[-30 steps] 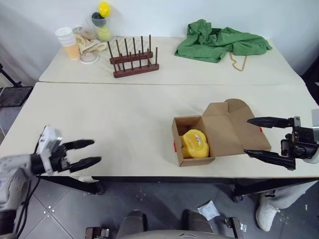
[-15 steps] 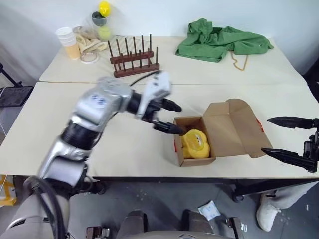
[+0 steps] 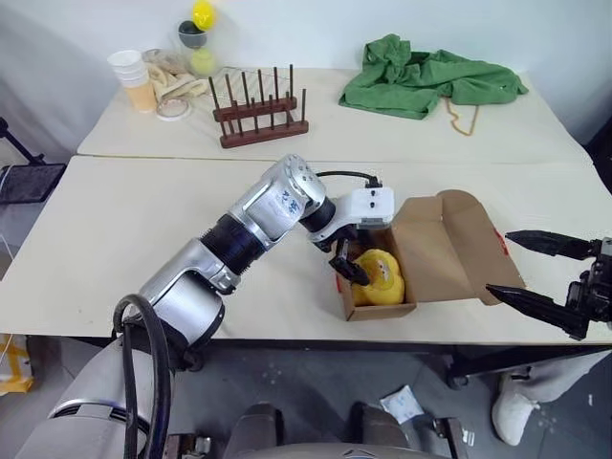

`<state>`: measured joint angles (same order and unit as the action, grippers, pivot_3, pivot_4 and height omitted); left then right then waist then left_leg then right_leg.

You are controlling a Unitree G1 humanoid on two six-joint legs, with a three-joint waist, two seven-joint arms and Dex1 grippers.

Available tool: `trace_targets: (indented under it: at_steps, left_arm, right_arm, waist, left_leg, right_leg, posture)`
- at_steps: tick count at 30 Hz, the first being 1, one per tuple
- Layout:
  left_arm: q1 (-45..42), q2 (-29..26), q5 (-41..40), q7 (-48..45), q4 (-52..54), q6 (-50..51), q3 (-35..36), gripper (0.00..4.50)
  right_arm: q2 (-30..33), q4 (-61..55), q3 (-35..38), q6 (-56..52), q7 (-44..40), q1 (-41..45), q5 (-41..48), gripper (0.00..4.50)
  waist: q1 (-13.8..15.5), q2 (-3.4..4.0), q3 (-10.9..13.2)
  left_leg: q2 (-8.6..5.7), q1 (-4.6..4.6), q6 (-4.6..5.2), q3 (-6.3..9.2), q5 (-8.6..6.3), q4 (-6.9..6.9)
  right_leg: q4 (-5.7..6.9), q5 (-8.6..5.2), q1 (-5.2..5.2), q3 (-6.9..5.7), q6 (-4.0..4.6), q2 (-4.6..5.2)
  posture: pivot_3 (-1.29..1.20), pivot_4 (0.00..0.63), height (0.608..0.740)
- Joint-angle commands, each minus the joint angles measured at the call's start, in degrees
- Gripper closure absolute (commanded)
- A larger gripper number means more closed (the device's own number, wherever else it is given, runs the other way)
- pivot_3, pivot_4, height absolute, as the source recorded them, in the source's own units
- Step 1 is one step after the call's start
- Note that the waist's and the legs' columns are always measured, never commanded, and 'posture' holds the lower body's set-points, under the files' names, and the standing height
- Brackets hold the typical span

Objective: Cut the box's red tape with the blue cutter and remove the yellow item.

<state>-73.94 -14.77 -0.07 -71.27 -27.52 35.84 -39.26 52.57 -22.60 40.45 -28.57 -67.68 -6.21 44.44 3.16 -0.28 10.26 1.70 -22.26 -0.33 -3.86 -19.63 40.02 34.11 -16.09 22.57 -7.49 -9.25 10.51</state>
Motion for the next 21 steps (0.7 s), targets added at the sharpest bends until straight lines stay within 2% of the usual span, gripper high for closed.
trace_targets:
  at_steps: [1,11,15,21]
  left_arm:
    - [-2.58,2.11,2.82,-1.20,-1.20,-2.38,-0.69,0.05]
    - [-4.12,6.11,5.86,-2.28,-6.79,-4.04,1.08,0.05]
    - [-4.92,7.29,6.30,-2.44,-8.76,-4.91,1.98,0.90]
    - [-5.44,8.60,6.48,-2.61,-10.10,-5.68,3.66,2.72]
  right_arm:
    - [-0.73,-2.24,0.82,1.31,1.02,-0.15,0.94,0.00]
    - [-1.92,-2.55,-0.67,2.36,1.95,-0.34,0.67,0.00]
    - [-2.27,-2.48,-1.21,2.85,2.14,-0.61,0.51,0.00]
    - [-2.73,-2.23,-1.97,3.85,2.45,-1.00,0.16,0.00]
  waist:
    - [0.11,0.00,0.00]
    - [-0.14,-0.01,0.00]
    - [0.02,-0.01,0.01]
    - [-0.12,-0.01,0.01]
  left_leg:
    - [0.00,-0.01,0.01,0.00,-0.01,0.01]
    - [0.00,0.00,0.03,0.00,-0.02,-0.01]
    - [0.00,-0.02,0.05,0.01,-0.03,0.02]
    - [0.00,-0.02,0.05,0.01,-0.03,0.01]
  right_leg:
    - [-0.01,0.00,0.00,0.00,0.00,0.00]
    - [-0.02,0.01,0.01,-0.01,-0.01,0.00]
    - [-0.02,0.01,0.00,-0.01,-0.01,0.01]
    - [-0.02,0.01,0.00,-0.01,-0.01,0.00]
  posture:
    - [0.00,0.150,0.740]
    - [0.00,0.150,0.740]
    - [0.00,0.150,0.740]
    - [0.00,0.150,0.740]
